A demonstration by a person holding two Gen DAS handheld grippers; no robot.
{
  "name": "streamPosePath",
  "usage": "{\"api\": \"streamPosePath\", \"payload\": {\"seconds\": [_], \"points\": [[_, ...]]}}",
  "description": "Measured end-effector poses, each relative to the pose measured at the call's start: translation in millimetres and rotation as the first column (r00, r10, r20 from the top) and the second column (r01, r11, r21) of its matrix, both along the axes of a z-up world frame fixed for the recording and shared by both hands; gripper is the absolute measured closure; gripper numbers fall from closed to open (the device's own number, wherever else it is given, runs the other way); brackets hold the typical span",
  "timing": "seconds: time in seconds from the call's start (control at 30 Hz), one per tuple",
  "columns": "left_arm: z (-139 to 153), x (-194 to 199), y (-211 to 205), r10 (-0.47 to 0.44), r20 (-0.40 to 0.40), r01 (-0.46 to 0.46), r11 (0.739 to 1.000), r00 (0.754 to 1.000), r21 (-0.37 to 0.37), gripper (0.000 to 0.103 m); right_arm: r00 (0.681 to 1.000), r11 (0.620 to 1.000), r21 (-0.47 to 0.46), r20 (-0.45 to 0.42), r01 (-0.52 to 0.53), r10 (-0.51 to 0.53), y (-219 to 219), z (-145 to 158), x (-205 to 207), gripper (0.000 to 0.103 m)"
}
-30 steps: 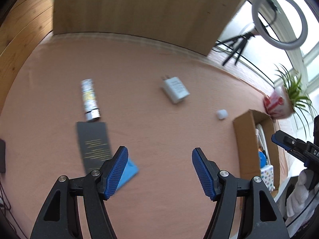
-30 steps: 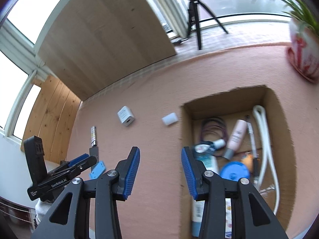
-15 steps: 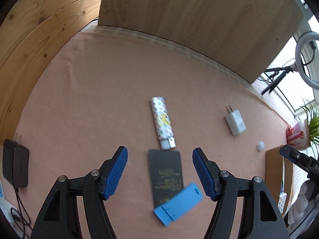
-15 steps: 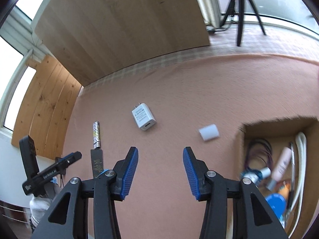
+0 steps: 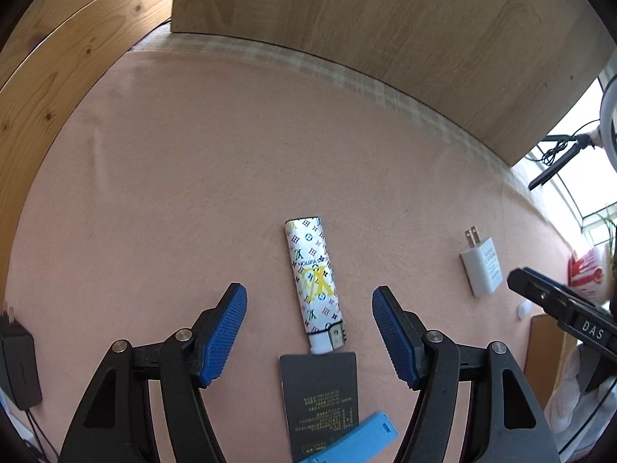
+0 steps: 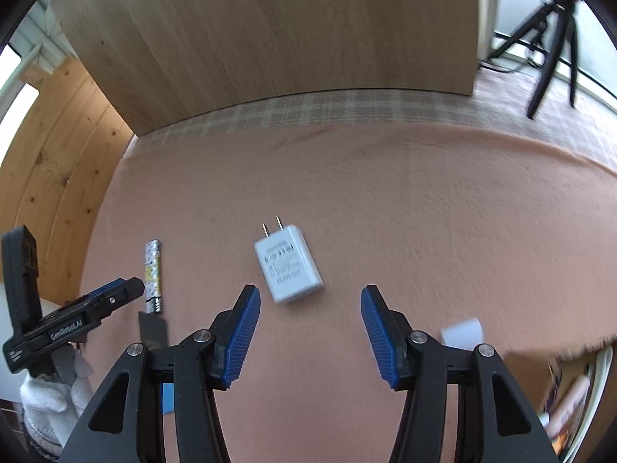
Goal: Organize objects
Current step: 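Move the left tool to the lighter while the right tool approaches the white charger, then grasp the patterned lighter with the left tool while the right tool grasps the white charger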
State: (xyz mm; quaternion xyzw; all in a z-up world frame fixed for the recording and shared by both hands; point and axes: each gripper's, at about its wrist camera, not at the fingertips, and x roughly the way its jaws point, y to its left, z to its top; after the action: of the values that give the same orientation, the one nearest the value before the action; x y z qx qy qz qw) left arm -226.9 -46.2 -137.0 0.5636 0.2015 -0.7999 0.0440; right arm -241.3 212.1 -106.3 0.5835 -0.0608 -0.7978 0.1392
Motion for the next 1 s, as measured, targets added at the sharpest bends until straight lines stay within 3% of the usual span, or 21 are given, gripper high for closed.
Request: {"api": "streamPosePath", "payload": {"seconds": [0.27,0.33,0.47,0.6,0.77,0.9,1.0], "points": [[-7.9,-6.6,7.9,-0.028,-0.001,0.027,0.999,1.000,-0.043,0.035,0.997,0.993,0.093,0.013,-0.075,0.074,-30.0,-21.1,-21.2,0.052],[-8.0,-6.3,10.7,-0.030,-0.004,0.030,0.997,1.000,-0.065,0.044,0.996,0.991,0.106,0.016,-0.088,0.087,-34.7,-25.0,-22.8,0.052],[-8.3,-8.2,16.2,-0.049,-0.016,0.048,0.996,0.999,-0.069,0.053,0.994,0.985,0.132,0.013,-0.109,0.108,-42.7,-26.6,-23.6,0.052],[-9.2,-10.9,17.0,-0.049,-0.014,0.049,0.998,0.999,-0.039,0.077,0.991,0.977,0.165,0.016,-0.133,0.132,-49.2,-28.4,-23.9,0.052],[-9.7,-10.4,27.0,-0.074,-0.022,0.074,0.997,0.997,-0.020,0.079,0.991,0.972,0.189,0.021,-0.137,0.135,-50.2,-29.2,-23.6,0.054],[-11.7,-11.6,40.3,-0.084,-0.026,0.084,0.996,0.996,0.025,0.079,0.991,0.975,0.179,0.037,-0.131,0.127,-47.0,-31.6,-22.4,0.069],[-12.0,-11.2,51.0,-0.099,-0.028,0.100,0.994,0.995,0.045,0.079,0.992,0.977,0.173,0.036,-0.122,0.117,-44.6,-33.5,-19.5,0.071]]}}
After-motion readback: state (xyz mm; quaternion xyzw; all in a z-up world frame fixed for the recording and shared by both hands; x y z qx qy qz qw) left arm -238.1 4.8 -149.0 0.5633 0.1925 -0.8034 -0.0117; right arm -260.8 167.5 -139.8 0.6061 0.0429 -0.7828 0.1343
